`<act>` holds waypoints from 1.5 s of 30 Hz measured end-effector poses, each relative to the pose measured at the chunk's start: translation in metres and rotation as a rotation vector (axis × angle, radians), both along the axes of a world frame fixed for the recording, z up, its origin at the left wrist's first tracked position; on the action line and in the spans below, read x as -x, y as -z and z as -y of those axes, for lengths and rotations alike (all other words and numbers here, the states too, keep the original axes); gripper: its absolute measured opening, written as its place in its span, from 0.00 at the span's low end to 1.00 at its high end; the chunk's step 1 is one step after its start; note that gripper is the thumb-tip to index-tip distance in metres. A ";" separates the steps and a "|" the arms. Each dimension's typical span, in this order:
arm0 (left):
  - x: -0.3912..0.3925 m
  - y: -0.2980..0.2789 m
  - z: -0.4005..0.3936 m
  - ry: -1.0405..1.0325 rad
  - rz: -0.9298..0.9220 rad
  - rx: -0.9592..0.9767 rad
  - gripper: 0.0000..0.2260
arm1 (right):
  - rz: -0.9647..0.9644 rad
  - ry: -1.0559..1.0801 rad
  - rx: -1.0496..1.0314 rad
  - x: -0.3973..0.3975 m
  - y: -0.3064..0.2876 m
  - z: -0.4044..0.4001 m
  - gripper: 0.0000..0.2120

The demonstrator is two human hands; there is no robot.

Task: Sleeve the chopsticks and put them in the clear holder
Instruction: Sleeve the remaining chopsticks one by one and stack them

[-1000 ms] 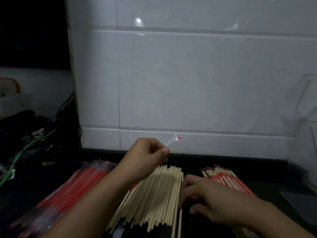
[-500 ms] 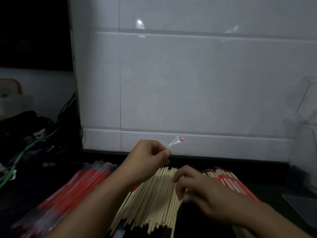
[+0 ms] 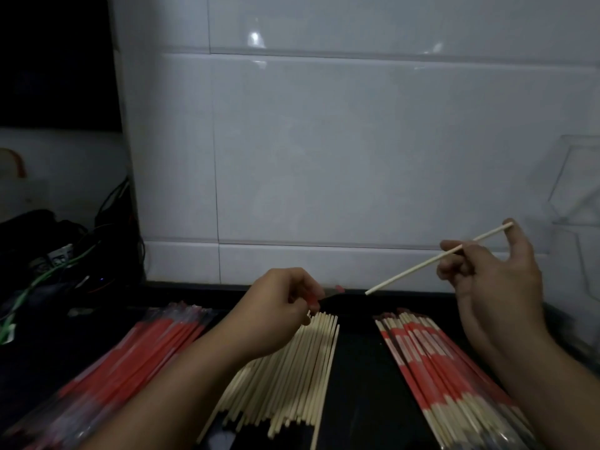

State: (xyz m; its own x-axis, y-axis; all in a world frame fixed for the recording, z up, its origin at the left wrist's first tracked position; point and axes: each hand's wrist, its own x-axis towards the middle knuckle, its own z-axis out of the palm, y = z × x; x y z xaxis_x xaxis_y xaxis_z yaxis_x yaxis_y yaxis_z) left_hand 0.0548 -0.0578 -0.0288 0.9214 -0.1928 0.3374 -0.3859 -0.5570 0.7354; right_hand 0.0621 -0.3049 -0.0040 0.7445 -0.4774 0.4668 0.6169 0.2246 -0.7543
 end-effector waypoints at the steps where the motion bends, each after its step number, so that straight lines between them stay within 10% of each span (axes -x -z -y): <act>1: 0.001 0.000 0.001 -0.001 -0.002 0.003 0.15 | -0.013 -0.002 0.009 0.001 0.001 -0.003 0.31; 45: 0.007 -0.004 0.008 0.069 0.046 0.053 0.05 | 0.068 0.023 0.163 0.009 0.011 -0.019 0.27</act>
